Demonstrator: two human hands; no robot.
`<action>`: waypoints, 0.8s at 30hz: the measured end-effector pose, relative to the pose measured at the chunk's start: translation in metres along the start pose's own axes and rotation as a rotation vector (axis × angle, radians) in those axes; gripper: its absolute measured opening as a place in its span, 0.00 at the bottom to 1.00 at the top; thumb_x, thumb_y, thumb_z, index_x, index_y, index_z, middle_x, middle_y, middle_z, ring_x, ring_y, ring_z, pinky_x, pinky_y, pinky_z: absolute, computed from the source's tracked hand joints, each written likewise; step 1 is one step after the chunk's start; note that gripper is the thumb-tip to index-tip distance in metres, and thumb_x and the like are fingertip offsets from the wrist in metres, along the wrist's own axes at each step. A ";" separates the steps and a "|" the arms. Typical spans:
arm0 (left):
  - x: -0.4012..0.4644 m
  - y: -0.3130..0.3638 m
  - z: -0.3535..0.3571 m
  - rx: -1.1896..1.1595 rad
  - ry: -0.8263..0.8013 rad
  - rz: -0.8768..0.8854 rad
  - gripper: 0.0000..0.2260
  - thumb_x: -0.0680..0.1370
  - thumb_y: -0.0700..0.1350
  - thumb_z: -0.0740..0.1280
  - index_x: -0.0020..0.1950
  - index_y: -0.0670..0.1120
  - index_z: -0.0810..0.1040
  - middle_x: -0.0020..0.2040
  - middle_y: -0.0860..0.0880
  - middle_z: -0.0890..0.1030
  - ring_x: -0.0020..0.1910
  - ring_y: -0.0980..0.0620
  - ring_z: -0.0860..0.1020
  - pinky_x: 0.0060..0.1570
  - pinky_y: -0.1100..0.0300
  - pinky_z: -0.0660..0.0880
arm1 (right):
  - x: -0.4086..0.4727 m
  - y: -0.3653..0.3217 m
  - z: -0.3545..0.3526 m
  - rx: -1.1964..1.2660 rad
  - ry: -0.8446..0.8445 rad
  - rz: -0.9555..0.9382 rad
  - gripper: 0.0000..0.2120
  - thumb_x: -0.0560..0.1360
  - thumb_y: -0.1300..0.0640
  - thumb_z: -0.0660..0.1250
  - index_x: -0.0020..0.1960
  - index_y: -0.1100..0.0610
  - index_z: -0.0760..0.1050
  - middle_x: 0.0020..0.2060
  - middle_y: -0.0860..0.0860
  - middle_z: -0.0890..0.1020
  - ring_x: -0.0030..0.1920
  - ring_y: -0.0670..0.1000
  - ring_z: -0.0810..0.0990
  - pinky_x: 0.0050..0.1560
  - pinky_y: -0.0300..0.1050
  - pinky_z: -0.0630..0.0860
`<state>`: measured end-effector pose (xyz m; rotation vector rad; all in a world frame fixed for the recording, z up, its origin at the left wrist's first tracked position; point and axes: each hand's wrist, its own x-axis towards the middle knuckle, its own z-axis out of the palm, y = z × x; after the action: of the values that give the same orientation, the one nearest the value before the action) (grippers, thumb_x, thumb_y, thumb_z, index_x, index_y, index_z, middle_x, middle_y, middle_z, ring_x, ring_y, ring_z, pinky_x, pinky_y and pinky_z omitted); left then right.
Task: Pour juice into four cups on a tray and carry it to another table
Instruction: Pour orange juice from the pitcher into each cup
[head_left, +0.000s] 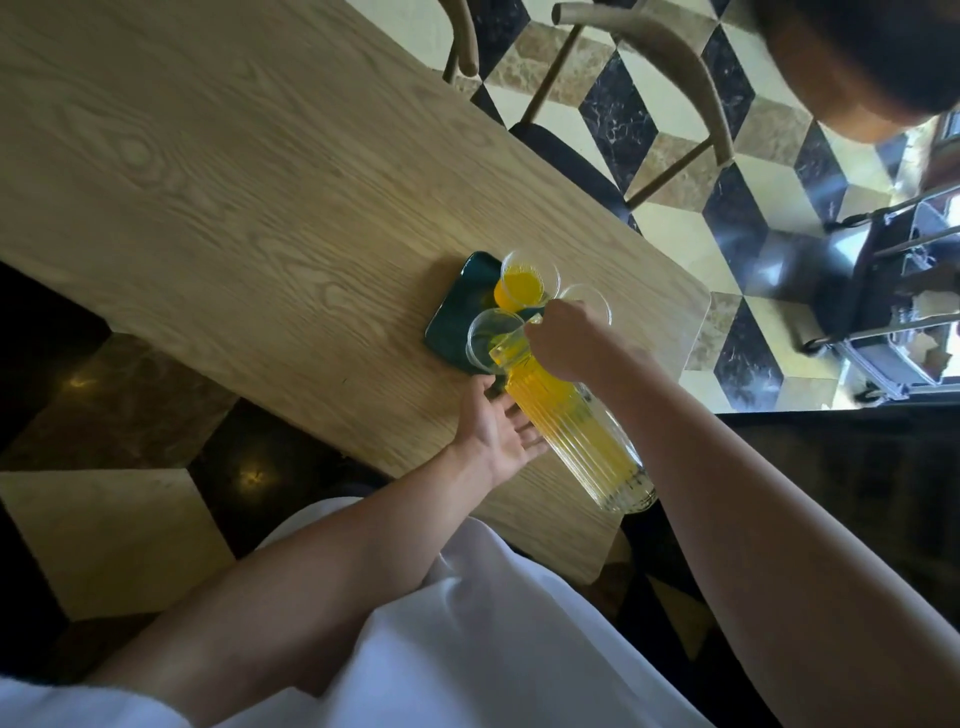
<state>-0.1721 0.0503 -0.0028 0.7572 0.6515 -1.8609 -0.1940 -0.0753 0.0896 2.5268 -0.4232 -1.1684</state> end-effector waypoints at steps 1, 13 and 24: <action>0.000 0.000 0.001 -0.006 0.003 0.000 0.30 0.79 0.61 0.55 0.74 0.46 0.72 0.71 0.38 0.74 0.72 0.35 0.69 0.73 0.36 0.61 | 0.000 0.001 -0.002 -0.001 -0.007 -0.002 0.15 0.82 0.60 0.57 0.64 0.59 0.78 0.57 0.53 0.82 0.60 0.54 0.79 0.47 0.44 0.74; -0.007 0.002 0.010 -0.046 0.026 -0.033 0.27 0.80 0.59 0.53 0.71 0.44 0.75 0.66 0.36 0.77 0.65 0.35 0.75 0.60 0.38 0.67 | 0.005 0.008 -0.009 0.255 -0.148 0.095 0.12 0.80 0.63 0.60 0.59 0.61 0.80 0.55 0.57 0.80 0.54 0.56 0.79 0.41 0.43 0.73; -0.004 -0.001 0.011 -0.120 -0.020 -0.035 0.24 0.81 0.59 0.53 0.60 0.43 0.78 0.50 0.36 0.86 0.58 0.35 0.80 0.60 0.38 0.72 | 0.014 0.013 -0.025 0.890 -0.151 0.423 0.09 0.78 0.57 0.58 0.41 0.59 0.69 0.41 0.56 0.74 0.53 0.62 0.79 0.52 0.56 0.77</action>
<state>-0.1738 0.0449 0.0077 0.6520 0.7606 -1.8413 -0.1677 -0.0886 0.1005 2.7682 -1.7456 -1.1526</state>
